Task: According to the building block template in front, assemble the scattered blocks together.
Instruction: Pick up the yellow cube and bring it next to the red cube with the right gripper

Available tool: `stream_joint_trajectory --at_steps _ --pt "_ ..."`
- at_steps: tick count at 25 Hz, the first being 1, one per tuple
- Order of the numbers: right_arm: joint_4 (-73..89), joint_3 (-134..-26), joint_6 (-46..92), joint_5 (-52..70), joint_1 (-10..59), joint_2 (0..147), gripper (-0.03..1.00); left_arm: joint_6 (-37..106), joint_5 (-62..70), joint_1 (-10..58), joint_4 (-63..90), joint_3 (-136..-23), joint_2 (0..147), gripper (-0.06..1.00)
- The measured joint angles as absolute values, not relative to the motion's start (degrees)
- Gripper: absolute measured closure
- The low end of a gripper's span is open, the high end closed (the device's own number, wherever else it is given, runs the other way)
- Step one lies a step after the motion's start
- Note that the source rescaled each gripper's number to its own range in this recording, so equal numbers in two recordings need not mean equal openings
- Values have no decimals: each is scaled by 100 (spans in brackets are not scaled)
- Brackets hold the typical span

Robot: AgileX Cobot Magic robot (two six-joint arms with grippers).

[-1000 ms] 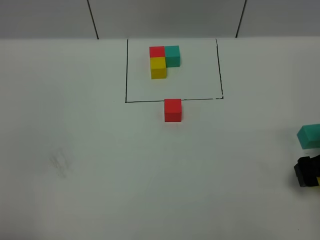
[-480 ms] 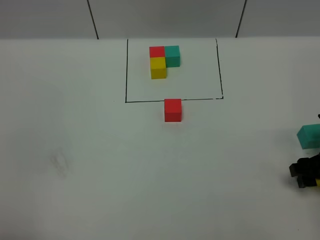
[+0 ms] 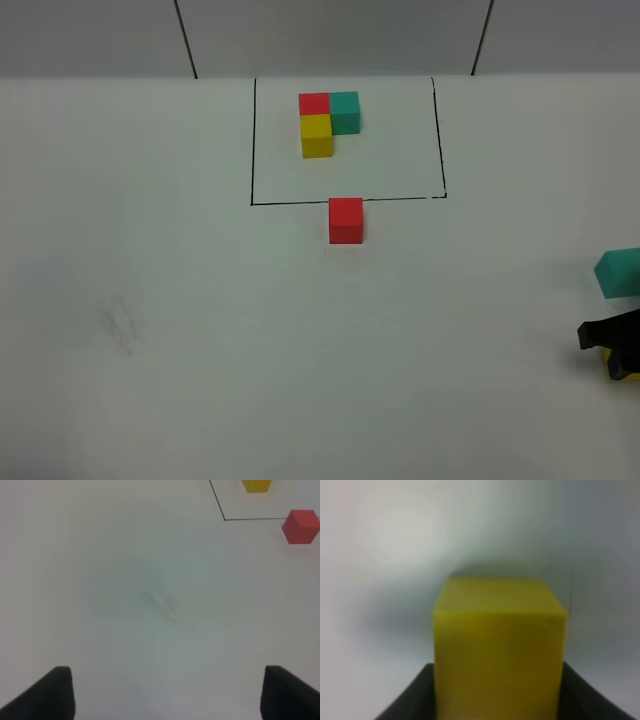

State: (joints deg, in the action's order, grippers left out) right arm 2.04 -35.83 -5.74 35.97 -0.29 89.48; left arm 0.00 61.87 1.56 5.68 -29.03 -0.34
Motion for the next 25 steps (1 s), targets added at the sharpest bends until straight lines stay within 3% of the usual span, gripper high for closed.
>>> stream_joint_trajectory --at_steps 7,14,25 --pt "126 -4493 -1846 4557 1696 7944 95 0 6187 156 568 -2903 -34 16" --pt "-742 -5571 -3515 4909 3290 8561 95 0 6187 156 568 -2903 -34 16" --pt "-913 -7226 -4563 4721 4077 11004 95 0 6187 156 568 -2903 -34 16"
